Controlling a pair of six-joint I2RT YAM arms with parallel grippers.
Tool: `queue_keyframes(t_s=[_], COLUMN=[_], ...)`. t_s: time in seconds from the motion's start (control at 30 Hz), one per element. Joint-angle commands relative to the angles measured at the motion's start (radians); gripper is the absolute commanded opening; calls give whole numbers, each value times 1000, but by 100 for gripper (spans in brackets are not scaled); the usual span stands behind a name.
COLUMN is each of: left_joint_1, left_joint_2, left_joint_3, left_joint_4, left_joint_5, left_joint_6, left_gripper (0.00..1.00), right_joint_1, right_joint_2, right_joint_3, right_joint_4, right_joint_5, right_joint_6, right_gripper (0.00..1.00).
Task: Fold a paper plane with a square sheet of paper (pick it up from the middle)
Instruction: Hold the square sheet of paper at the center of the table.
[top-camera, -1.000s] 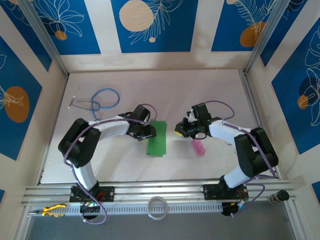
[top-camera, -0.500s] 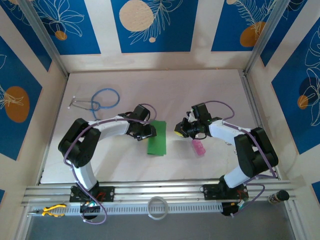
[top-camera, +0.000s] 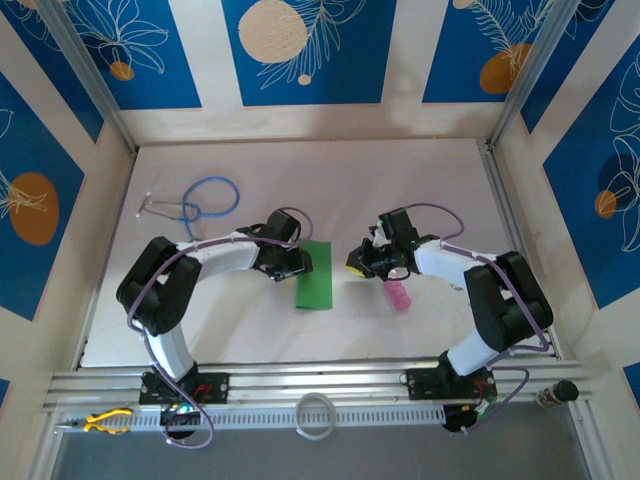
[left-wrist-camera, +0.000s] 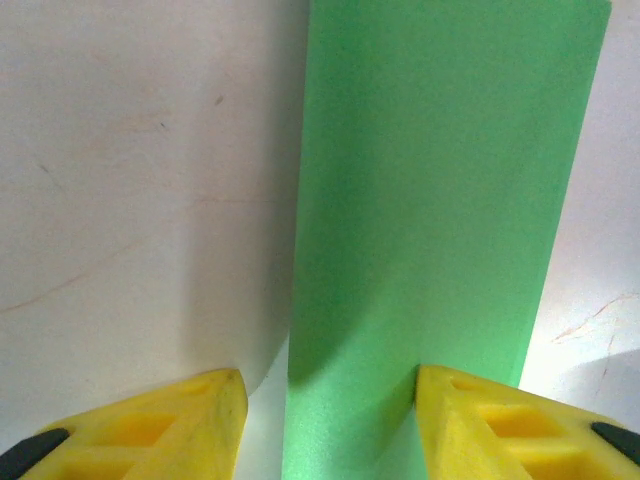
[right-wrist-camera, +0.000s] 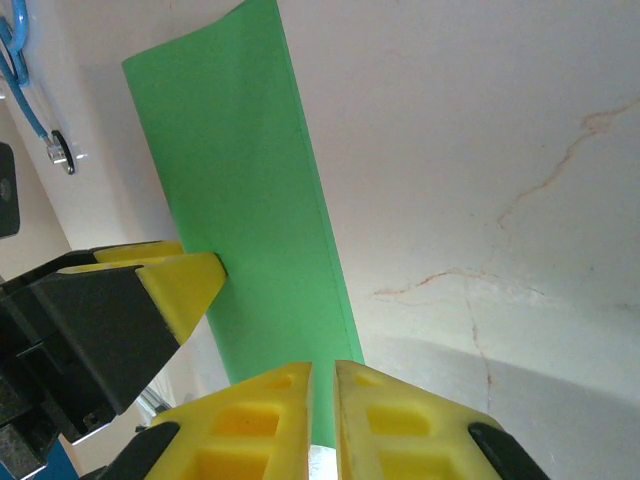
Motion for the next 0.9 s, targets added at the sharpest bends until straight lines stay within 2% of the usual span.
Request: queue_keyframes(t_s=[0.0, 0.4, 0.87], left_joint_1=[8, 9, 9], left_joint_2=[18, 60, 87], left_joint_3=[-1, 7, 19], left_joint_4=[-19, -11, -34], left_joint_5=[-54, -30, -51], left_joint_6=[-5, 0, 5], left_gripper=[50, 55, 55], right_joint_1=[7, 14, 17], right_joint_2=[12, 12, 15], right_joint_3=[25, 28, 31], right_joint_4=[-20, -21, -22], right_joint_5=[-25, -25, -23], right_joint_6=[-1, -1, -5], right_gripper=[14, 15, 15])
